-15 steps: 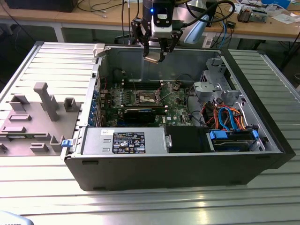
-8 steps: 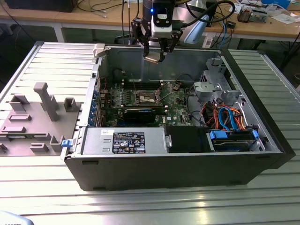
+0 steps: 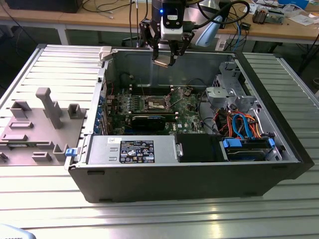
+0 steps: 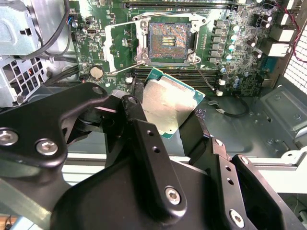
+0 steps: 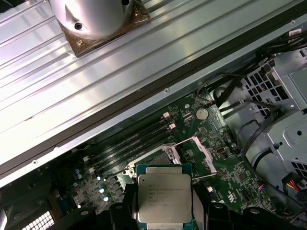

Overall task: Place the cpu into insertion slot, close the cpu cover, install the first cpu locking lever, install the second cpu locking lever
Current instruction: 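Place the cpu into insertion slot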

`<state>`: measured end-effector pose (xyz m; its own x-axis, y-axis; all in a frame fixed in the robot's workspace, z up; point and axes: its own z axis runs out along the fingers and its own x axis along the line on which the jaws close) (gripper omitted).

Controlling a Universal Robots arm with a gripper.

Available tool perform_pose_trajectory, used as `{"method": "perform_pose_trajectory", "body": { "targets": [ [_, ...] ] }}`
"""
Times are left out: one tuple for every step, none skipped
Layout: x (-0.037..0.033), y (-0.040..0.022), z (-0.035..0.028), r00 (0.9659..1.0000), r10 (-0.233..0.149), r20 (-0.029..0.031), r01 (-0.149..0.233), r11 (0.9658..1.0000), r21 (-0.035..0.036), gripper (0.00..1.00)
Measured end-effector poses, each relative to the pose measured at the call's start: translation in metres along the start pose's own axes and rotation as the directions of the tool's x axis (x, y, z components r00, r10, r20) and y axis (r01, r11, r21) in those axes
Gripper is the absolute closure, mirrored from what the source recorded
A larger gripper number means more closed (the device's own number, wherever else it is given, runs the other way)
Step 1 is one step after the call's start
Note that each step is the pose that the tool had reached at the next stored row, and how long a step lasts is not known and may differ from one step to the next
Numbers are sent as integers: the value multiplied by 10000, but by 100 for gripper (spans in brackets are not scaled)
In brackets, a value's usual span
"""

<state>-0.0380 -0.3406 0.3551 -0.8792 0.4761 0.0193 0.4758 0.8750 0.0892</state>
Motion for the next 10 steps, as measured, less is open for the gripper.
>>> {"method": "perform_pose_trajectory", "body": {
  "targets": [
    [0, 0, 0, 10000, 6, 1, -6, 10000, 0, 45],
    [0, 0, 0, 10000, 10, 0, -10, 10000, 0, 45],
    [0, 0, 0, 10000, 13, 1, -13, 10000, 0, 45],
    [0, 0, 0, 10000, 21, 2, -21, 10000, 0, 45],
    [0, 0, 0, 10000, 26, 2, -26, 10000, 0, 45],
    [0, 0, 0, 10000, 32, 3, -32, 10000, 0, 45],
    [0, 0, 0, 10000, 35, 3, -35, 10000, 0, 45],
    [0, 0, 0, 10000, 41, 3, -41, 10000, 0, 45],
    [0, 0, 0, 10000, 47, 4, -47, 10000, 0, 45],
    [0, 0, 0, 10000, 50, 4, -50, 10000, 0, 45]
  ]
}}
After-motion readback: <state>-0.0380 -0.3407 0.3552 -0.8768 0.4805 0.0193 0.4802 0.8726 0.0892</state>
